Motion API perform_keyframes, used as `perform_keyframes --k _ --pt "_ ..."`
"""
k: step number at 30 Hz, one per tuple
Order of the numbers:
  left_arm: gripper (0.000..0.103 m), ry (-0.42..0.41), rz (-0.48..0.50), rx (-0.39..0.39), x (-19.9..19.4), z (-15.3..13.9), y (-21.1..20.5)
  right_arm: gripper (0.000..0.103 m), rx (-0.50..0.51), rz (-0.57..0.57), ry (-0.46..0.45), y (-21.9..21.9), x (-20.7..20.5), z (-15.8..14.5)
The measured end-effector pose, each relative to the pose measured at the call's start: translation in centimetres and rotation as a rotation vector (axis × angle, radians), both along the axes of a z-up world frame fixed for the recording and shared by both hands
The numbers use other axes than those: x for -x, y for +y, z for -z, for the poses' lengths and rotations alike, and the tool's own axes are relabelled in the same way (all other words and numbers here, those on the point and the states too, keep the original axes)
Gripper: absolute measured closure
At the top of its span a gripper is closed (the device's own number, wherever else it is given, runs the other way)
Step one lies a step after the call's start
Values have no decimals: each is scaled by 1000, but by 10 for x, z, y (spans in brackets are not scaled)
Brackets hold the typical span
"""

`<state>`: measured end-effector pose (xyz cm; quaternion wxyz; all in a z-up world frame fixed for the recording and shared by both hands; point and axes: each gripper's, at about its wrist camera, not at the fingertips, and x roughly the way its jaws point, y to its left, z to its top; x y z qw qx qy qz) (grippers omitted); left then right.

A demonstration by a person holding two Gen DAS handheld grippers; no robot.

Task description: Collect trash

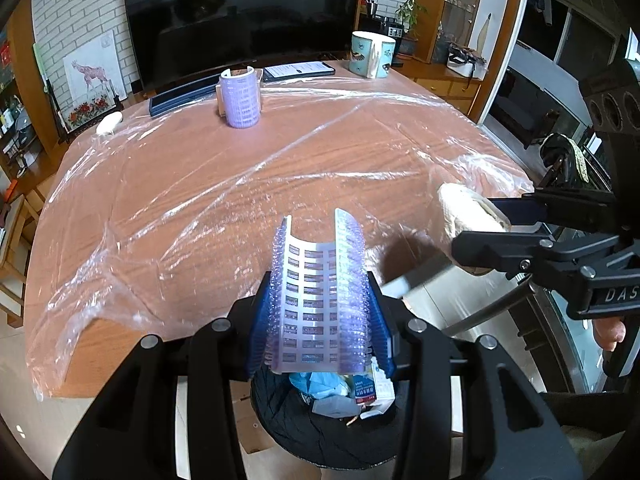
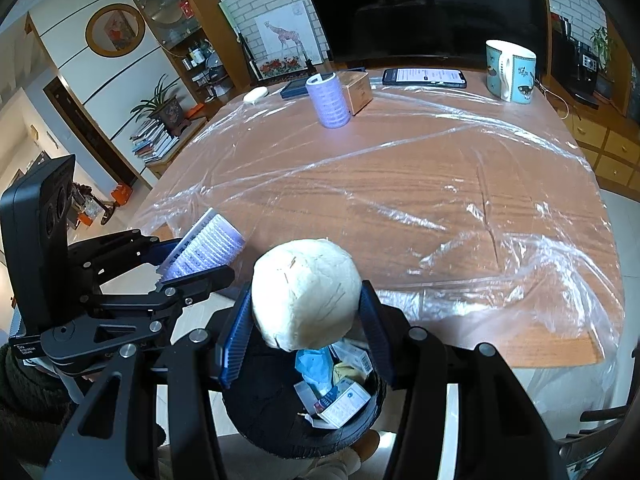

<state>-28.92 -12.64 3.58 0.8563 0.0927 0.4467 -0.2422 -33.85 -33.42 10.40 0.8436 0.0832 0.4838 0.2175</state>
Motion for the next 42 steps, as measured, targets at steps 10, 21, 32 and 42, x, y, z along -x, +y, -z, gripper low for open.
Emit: perform_keyframes --k 10,21,32,42 --pt "59 12 4 -13 17 5 4 52 12 -11 19 0 17 6" --pt "59 36 -3 -26 32 15 9 52 22 -24 47 5 35 14" --pt "59 68 -5 -48 41 28 8 52 21 -30 91 4 44 29" --pt "59 93 -11 -69 46 40 4 52 27 -45 125 4 51 44"
